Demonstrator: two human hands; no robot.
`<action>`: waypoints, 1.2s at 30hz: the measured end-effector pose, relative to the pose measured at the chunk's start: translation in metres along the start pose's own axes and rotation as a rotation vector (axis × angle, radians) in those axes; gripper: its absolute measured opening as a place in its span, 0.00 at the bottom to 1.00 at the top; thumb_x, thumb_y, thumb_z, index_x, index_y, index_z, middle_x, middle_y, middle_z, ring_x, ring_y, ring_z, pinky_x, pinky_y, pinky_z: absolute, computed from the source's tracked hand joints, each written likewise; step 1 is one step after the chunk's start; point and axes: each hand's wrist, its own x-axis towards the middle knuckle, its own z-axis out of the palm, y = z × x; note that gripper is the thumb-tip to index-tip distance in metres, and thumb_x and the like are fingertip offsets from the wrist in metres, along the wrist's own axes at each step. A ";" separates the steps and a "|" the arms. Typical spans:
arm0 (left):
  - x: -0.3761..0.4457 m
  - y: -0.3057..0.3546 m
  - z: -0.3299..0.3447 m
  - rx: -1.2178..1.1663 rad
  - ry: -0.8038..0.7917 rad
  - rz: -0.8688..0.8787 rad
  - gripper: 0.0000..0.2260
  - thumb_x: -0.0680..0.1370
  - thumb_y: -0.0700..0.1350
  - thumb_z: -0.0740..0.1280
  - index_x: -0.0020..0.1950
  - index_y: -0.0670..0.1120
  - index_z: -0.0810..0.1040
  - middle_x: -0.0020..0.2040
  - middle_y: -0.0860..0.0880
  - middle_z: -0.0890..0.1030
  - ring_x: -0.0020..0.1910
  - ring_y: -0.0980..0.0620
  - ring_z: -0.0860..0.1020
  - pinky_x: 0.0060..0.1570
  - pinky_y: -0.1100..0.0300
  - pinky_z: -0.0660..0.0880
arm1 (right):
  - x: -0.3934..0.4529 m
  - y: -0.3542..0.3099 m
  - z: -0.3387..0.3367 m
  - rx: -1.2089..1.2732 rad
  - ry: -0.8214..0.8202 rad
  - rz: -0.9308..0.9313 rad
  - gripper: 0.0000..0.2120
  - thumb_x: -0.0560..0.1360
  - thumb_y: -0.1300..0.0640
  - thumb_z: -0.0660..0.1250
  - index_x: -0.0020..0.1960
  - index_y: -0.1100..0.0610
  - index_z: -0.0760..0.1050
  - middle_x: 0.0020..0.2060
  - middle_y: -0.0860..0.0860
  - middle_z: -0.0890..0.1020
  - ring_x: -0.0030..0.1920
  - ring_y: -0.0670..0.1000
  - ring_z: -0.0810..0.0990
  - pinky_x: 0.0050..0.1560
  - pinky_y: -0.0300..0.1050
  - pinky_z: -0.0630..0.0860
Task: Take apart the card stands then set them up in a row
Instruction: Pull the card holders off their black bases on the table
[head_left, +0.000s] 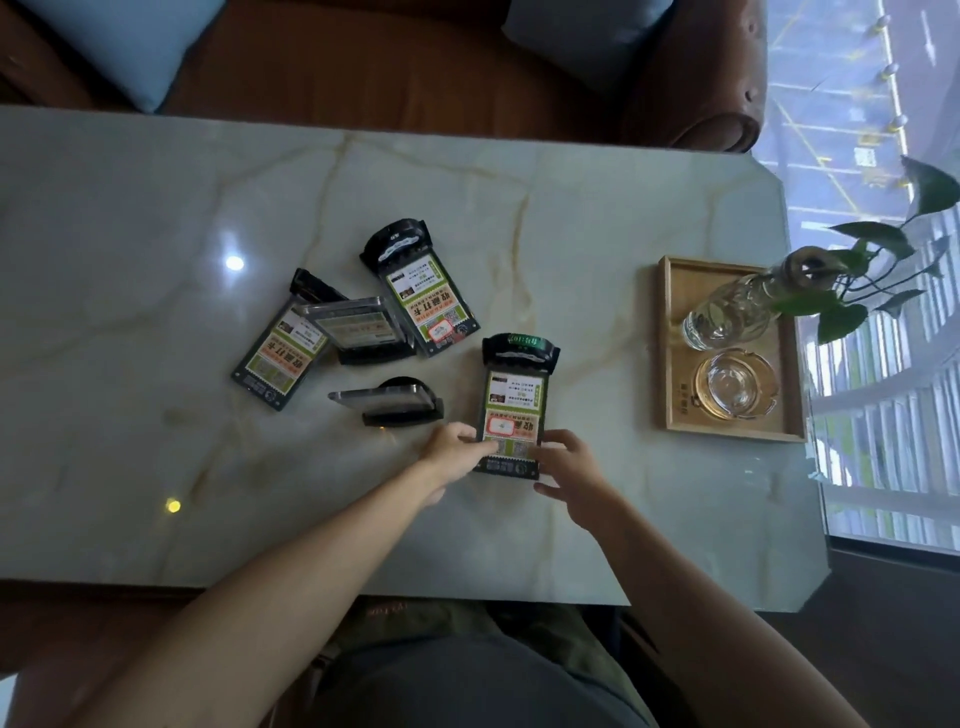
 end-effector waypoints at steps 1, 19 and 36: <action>0.000 0.004 0.002 -0.016 -0.003 0.001 0.10 0.74 0.49 0.74 0.50 0.47 0.77 0.48 0.46 0.82 0.42 0.50 0.77 0.40 0.58 0.74 | 0.001 -0.003 -0.004 0.003 0.015 -0.012 0.13 0.76 0.63 0.70 0.60 0.56 0.75 0.50 0.58 0.83 0.46 0.54 0.82 0.43 0.49 0.79; 0.000 0.150 0.000 -0.335 0.142 0.288 0.09 0.79 0.43 0.70 0.51 0.37 0.83 0.39 0.44 0.83 0.35 0.51 0.80 0.38 0.62 0.80 | -0.010 -0.168 -0.059 0.033 0.012 -0.416 0.07 0.78 0.59 0.67 0.44 0.60 0.81 0.35 0.57 0.78 0.31 0.53 0.78 0.39 0.50 0.82; 0.035 0.148 -0.010 -0.453 0.210 0.178 0.11 0.78 0.55 0.66 0.43 0.50 0.75 0.44 0.45 0.78 0.42 0.47 0.77 0.45 0.54 0.74 | 0.009 -0.192 -0.043 0.088 0.000 -0.467 0.17 0.79 0.44 0.66 0.59 0.57 0.77 0.43 0.54 0.81 0.37 0.53 0.82 0.48 0.56 0.82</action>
